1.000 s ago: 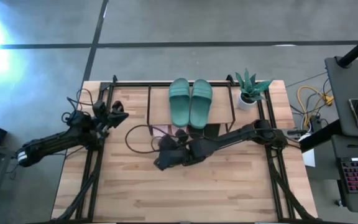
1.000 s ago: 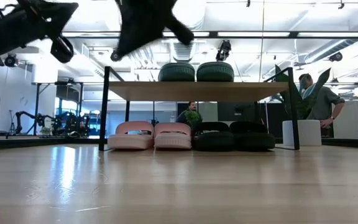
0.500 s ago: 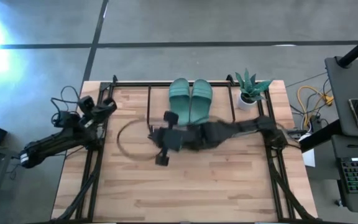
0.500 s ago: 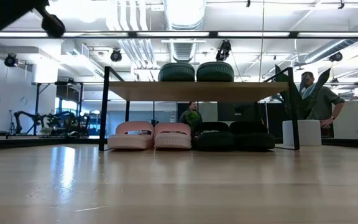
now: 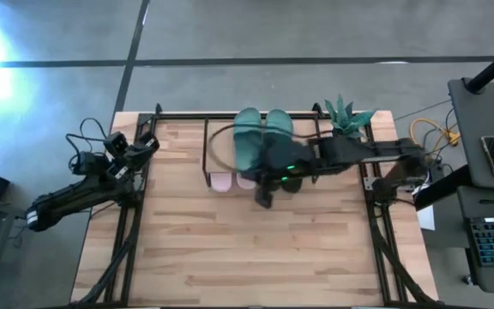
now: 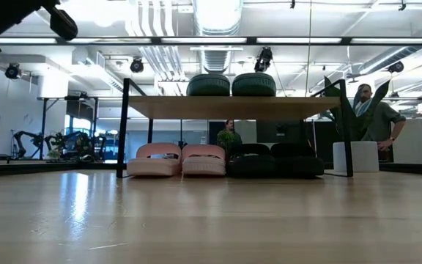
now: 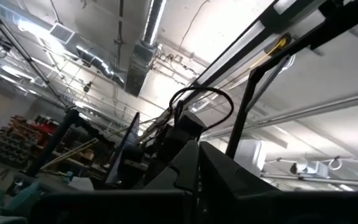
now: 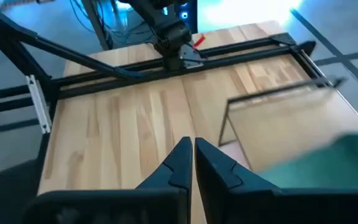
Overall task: Pick and place slides into the shelf
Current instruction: Return to Home Position
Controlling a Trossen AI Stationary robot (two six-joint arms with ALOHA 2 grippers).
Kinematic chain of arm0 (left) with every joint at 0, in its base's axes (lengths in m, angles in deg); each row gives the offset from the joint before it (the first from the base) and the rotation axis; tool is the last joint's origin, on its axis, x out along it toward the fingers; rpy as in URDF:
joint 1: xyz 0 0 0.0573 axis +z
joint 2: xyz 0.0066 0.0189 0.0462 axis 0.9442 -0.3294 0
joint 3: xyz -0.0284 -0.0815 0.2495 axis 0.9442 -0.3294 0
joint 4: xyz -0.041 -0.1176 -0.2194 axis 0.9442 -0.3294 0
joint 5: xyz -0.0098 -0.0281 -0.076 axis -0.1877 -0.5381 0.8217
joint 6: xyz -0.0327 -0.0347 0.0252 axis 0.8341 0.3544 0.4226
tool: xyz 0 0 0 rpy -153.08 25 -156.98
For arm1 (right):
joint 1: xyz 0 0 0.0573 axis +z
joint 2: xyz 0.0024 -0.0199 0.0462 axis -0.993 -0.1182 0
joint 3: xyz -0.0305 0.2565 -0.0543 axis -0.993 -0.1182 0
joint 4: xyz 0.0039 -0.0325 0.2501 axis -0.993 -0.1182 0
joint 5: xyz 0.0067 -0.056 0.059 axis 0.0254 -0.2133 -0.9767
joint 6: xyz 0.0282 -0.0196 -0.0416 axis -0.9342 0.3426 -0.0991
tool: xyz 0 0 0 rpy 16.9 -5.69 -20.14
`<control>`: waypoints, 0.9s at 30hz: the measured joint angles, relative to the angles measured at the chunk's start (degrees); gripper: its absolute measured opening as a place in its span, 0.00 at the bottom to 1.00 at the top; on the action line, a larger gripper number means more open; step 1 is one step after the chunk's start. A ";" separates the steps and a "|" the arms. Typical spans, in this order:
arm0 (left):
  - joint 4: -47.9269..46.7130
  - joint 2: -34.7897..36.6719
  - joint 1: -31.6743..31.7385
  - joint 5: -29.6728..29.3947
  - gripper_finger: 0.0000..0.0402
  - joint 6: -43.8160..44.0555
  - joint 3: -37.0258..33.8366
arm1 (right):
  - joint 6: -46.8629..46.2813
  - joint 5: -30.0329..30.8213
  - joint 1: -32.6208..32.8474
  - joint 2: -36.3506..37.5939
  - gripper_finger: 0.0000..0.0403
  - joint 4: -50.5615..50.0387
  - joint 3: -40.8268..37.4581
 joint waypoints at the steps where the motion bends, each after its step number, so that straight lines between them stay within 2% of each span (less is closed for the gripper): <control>1: -0.03 -0.24 0.00 -0.06 0.00 -1.08 0.00 | -0.58 0.02 0.01 2.51 0.03 0.70 -2.95; 6: 0.04 -1.83 0.04 -3.39 0.00 -2.63 0.06 | -2.81 0.00 -0.02 16.39 0.03 6.96 -18.91; 11: 0.02 -3.45 0.03 -3.32 0.00 -2.56 0.15 | -3.28 1.96 -0.07 30.11 0.03 11.71 -32.78; 14: -0.04 -4.20 0.02 -3.19 0.00 -2.43 0.11 | -7.49 2.02 -0.45 37.06 0.03 10.25 -38.94; 18: 0.39 -3.72 0.00 -3.15 0.00 -2.52 0.09 | -18.68 3.36 -1.30 46.24 0.03 9.97 -46.29; 20: 1.09 -3.10 0.00 -3.01 0.00 -2.79 0.09 | -14.62 1.70 -0.55 49.78 0.03 13.06 -50.38; 25: 1.15 -1.01 0.00 -2.27 0.00 -2.49 -1.14 | -5.30 -7.30 -0.33 57.89 0.03 29.61 -60.76; 27: 1.02 -0.24 0.00 -2.18 0.00 -2.50 -1.95 | -3.66 -8.43 -0.38 60.55 0.03 33.61 -64.90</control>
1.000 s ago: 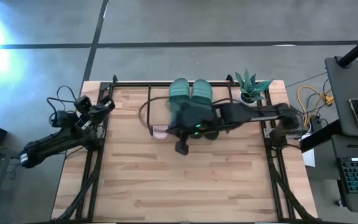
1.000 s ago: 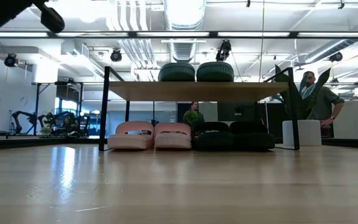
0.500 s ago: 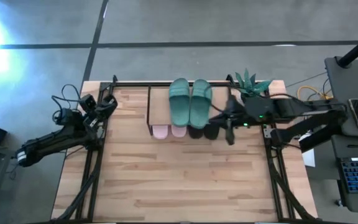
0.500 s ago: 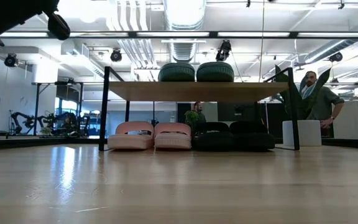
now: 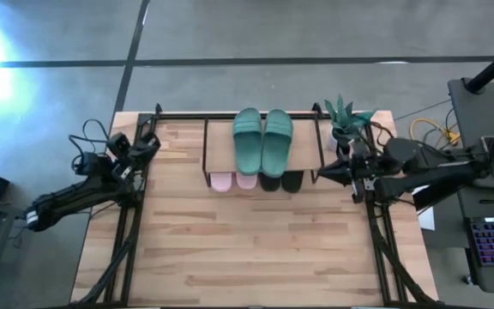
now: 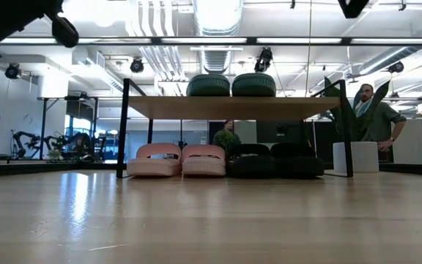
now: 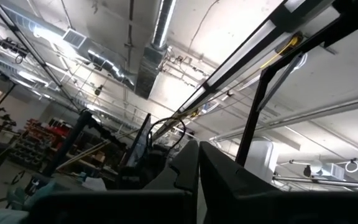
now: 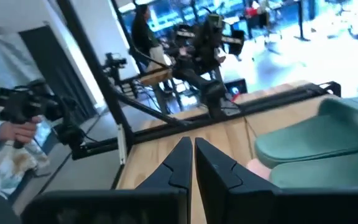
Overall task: Pick and place slides into the shelf
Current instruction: Return to Home Position
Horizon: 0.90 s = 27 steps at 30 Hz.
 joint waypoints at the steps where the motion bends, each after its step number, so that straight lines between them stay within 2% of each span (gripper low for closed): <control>1: -0.11 0.51 0.00 0.15 0.00 -0.07 -0.33 | 0.13 -0.24 0.04 1.06 0.03 1.64 -1.72; 6: -0.31 2.11 0.04 2.30 0.00 -4.38 -1.86 | 0.19 -2.17 -0.01 5.03 0.03 6.54 -8.57; 11: -3.94 2.82 -0.02 12.46 0.00 -5.96 -3.72 | 1.20 -5.29 0.05 7.28 0.03 11.99 -13.89; 16: -4.25 3.65 0.15 12.51 0.00 -8.54 -6.45 | 1.42 -5.53 0.06 8.94 0.03 15.99 -18.84; 27: -19.14 8.92 0.19 16.46 0.00 -8.99 -5.83 | 0.13 -5.41 0.05 18.47 0.03 15.93 -25.69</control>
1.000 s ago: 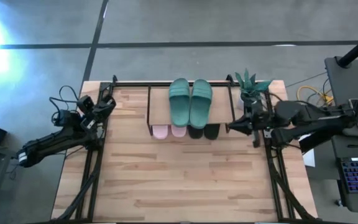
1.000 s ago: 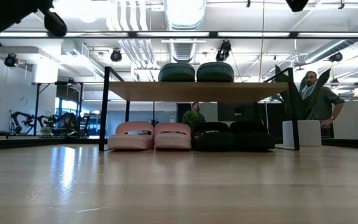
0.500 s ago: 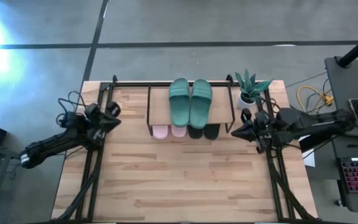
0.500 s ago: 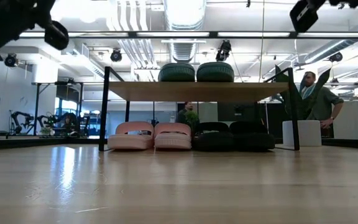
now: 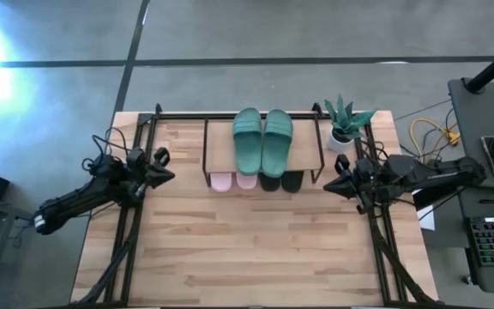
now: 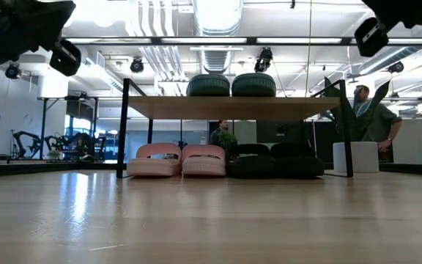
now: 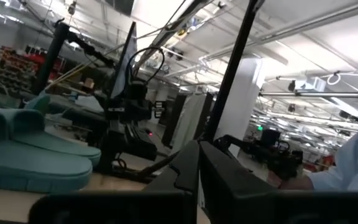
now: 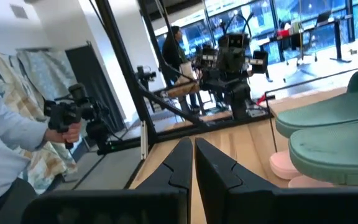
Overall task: Pick and place slides into the shelf
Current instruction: Return to Home Position
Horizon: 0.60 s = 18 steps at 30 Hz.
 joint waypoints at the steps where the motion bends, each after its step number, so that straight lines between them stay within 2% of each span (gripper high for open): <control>1: -1.22 0.71 0.00 -0.01 0.00 -0.20 0.09 | 0.00 0.10 0.00 1.34 0.03 0.00 -0.63; 11: -20.63 1.46 0.20 0.55 0.00 -5.73 6.53 | 0.37 0.77 0.00 11.68 0.03 -3.30 -4.83; 18: -21.41 2.04 0.16 0.20 0.00 -7.36 6.39 | -0.11 2.19 0.00 13.93 0.03 -2.36 -7.92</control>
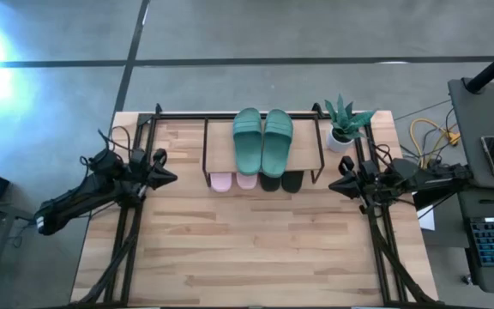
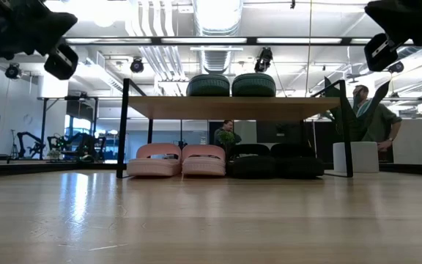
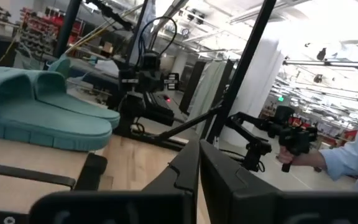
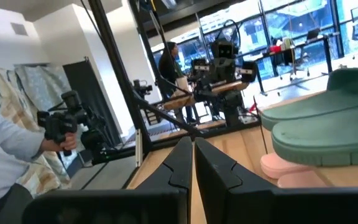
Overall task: Pick and place slides into the shelf
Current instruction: Return to Home Position
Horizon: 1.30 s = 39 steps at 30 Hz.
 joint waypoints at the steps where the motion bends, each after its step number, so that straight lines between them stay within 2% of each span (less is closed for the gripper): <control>1: 0.12 0.01 -0.12 0.03 0.00 0.02 -0.05 | 0.02 -0.02 0.00 0.00 0.03 1.04 -0.36; 5: 2.29 0.01 -1.85 -0.26 0.00 0.11 -0.05 | -0.44 0.22 -0.02 -0.26 0.03 2.53 -0.92; 9: 2.40 -0.25 -4.50 -4.09 0.00 -1.24 -0.09 | -1.03 1.51 -0.02 -0.39 0.03 2.79 -0.92; 12: -5.05 0.03 -4.86 -0.61 0.00 -1.61 1.50 | -1.89 1.93 -0.02 -0.42 0.03 3.09 -0.92; 15: -12.52 0.05 -4.82 2.52 0.00 -4.18 6.12 | -3.17 2.08 -0.01 -0.44 0.03 3.10 -0.93; 18: -15.20 0.03 -4.83 4.31 0.00 -8.54 10.52 | -4.51 2.70 -0.02 -0.46 0.03 3.04 -0.94; 21: -14.79 0.03 -4.82 4.70 0.00 -9.46 11.93 | -4.87 3.05 -0.01 -0.64 0.03 3.00 -0.95; 24: -3.95 -0.13 -4.86 4.76 0.00 -4.74 8.19 | -5.10 4.16 -0.02 -1.12 0.03 3.08 -0.96; 28: 27.93 -1.73 -5.60 5.14 0.00 5.95 -2.60 | -5.40 4.42 -0.02 -2.26 0.03 4.80 -0.96; 30: 39.01 -3.02 -6.47 5.21 0.00 12.95 -7.77 | -6.23 4.42 -0.02 -3.04 0.03 5.40 -0.96; 31: 39.43 -3.62 -7.16 5.76 0.00 14.98 -8.12 | -6.83 4.42 -0.02 -3.46 0.03 5.60 -0.96; 39: 37.20 -6.43 -15.91 5.15 0.00 13.47 -5.00 | -8.75 4.27 0.00 -6.77 0.03 6.68 -0.43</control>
